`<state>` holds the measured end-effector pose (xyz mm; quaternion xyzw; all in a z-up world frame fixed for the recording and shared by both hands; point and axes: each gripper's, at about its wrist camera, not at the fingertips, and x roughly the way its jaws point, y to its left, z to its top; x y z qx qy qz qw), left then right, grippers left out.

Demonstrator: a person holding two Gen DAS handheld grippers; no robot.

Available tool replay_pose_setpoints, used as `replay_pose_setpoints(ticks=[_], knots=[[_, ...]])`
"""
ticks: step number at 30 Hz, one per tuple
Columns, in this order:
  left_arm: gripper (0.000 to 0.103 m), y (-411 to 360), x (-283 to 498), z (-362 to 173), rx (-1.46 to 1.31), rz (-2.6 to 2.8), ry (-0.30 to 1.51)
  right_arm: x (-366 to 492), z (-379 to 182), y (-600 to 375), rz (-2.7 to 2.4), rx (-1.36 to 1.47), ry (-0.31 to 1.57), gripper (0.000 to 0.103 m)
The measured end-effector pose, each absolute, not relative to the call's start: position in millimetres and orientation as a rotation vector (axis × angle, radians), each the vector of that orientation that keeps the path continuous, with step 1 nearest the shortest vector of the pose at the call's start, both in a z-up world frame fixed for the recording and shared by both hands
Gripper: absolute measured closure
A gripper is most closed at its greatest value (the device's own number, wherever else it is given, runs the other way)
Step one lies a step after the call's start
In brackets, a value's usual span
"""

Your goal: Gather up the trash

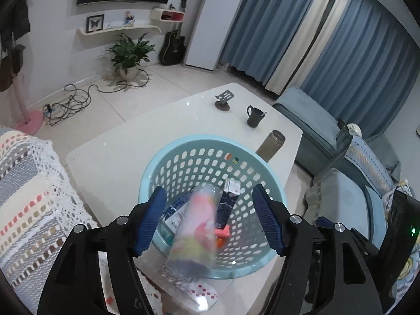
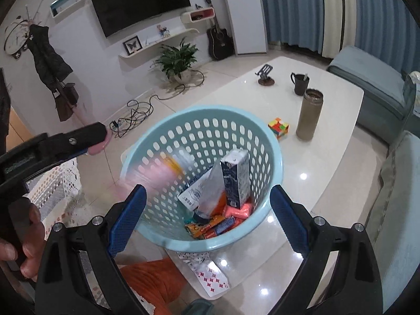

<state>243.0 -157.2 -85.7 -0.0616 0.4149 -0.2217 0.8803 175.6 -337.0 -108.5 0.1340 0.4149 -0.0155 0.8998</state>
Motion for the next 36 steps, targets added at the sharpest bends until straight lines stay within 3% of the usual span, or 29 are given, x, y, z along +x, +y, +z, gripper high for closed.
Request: replay_pose_setpoints(ticks=[12,28,36], knots=[[0.022,-106.7,192.7,-47.3,-0.104,-0.387,0.730,161.9,-86.0,-304.6,0.010,0.216,0.814,0.013],[0.008,-19.4,98.8,-25.3,-0.033,-0.082,0.377,100.4,-15.3,-237.3,-0.052,0.087,0.529,0.012],[0.008,1.8,102.0,-28.1,-0.113,-0.068,0.407,88.1,-12.1,-218.0,-0.087,0.048,0.501,0.012]])
